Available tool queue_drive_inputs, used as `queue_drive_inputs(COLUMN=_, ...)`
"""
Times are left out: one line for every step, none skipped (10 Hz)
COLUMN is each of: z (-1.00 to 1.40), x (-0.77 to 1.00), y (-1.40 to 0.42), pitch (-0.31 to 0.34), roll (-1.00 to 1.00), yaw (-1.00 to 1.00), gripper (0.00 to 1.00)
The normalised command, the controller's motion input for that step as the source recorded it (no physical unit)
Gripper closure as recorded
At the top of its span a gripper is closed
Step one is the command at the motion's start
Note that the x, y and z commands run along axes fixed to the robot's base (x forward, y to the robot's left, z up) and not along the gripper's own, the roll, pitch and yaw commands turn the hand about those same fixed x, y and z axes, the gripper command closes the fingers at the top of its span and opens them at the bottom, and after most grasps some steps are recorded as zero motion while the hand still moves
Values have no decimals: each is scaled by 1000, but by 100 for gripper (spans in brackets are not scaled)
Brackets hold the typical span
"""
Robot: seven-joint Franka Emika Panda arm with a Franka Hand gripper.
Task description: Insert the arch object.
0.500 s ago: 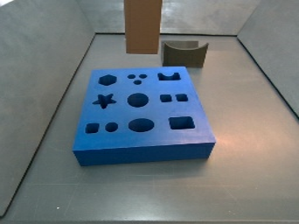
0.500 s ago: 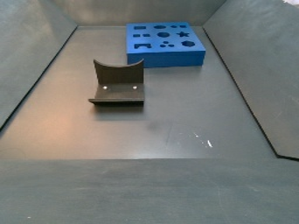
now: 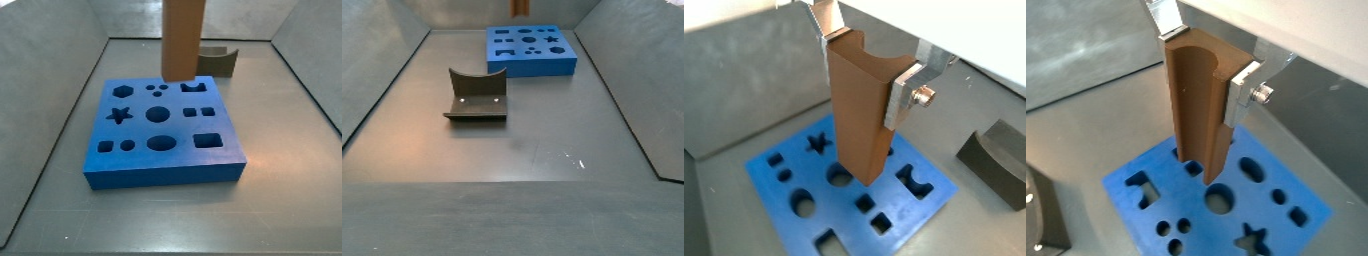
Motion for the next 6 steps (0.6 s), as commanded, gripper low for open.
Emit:
queue_drive_inputs(z=-520, x=386, y=303, pitch=0, roll=336, yaw=351, gripper=100)
queue_drive_inputs(z=-509, x=317, y=337, pitch=0, roll=341, yaw=326, gripper=100)
queue_drive_inputs(z=-474, x=246, y=383, pitch=0, roll=291, yaw=197, gripper=100)
queue_drive_inputs(z=-451, x=217, y=391, pitch=0, roll=290, yaw=217, gripper=100)
queue_drive_inputs(z=-463, x=226, y=331, pitch=0, roll=220, yaw=237, gripper=100)
queue_drive_inputs(z=-426, x=209, y=311, pitch=0, roll=159, yaw=143, gripper=100)
